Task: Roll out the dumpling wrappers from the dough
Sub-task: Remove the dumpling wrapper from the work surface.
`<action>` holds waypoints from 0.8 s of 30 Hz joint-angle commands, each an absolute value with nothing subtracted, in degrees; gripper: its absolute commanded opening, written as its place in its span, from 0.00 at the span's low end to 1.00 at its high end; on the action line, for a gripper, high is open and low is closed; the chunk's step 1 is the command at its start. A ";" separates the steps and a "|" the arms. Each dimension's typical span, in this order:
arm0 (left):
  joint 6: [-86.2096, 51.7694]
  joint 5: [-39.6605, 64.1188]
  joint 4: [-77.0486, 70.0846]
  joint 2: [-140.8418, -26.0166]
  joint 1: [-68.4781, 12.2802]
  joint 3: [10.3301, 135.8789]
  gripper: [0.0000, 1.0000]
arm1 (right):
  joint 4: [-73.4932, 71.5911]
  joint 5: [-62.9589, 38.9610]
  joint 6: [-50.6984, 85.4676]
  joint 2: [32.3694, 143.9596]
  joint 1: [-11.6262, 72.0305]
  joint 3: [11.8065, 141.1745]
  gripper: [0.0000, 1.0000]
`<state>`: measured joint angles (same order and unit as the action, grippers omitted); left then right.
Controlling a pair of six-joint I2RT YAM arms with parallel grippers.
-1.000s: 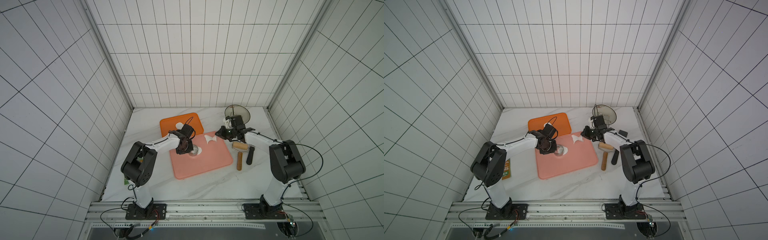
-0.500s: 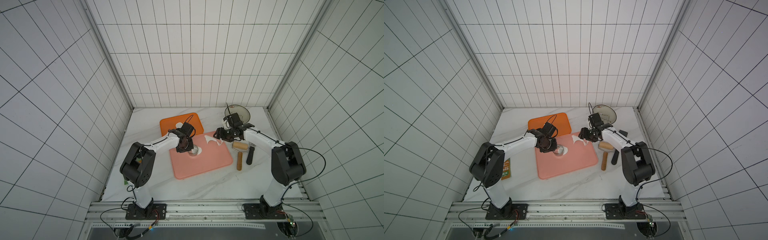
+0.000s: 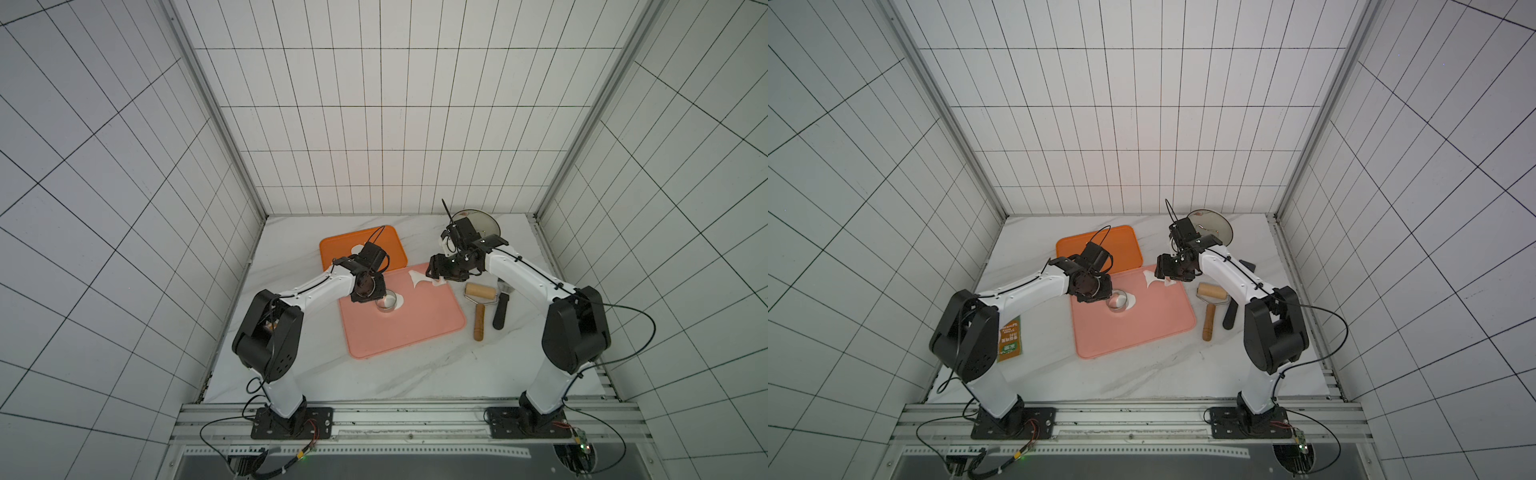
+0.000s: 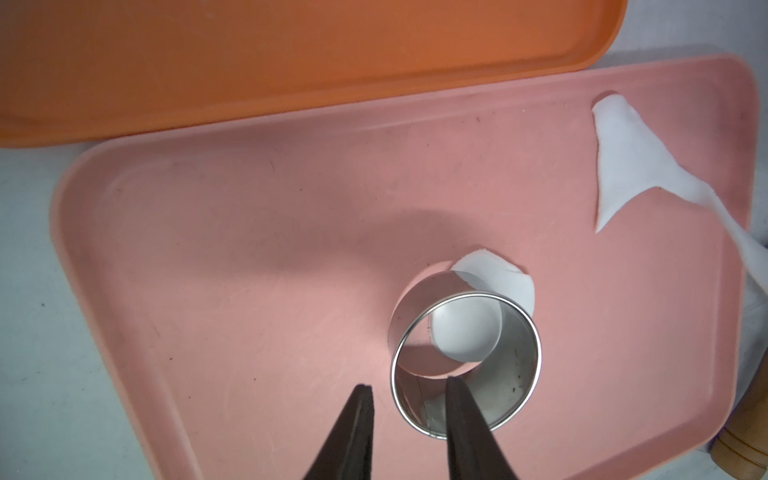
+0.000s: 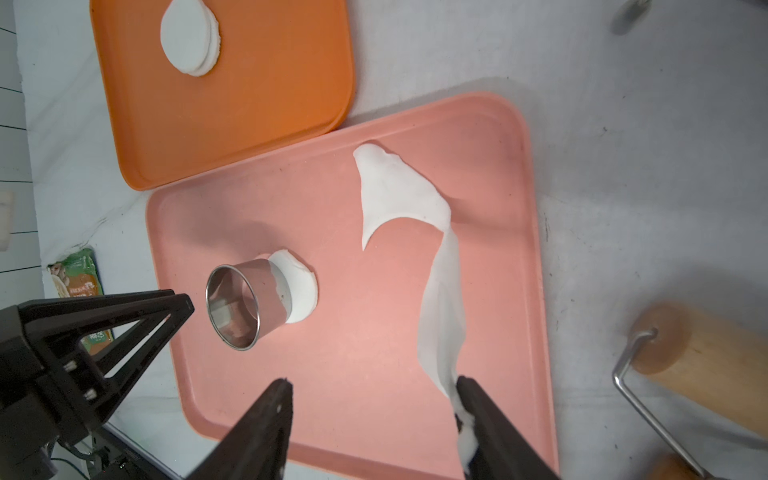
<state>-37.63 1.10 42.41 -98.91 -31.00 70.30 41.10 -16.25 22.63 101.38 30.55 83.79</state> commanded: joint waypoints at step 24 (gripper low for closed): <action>-28.39 7.25 3.98 -90.29 -43.46 59.94 0.69 | 33.81 -40.35 32.02 99.67 23.64 79.54 0.99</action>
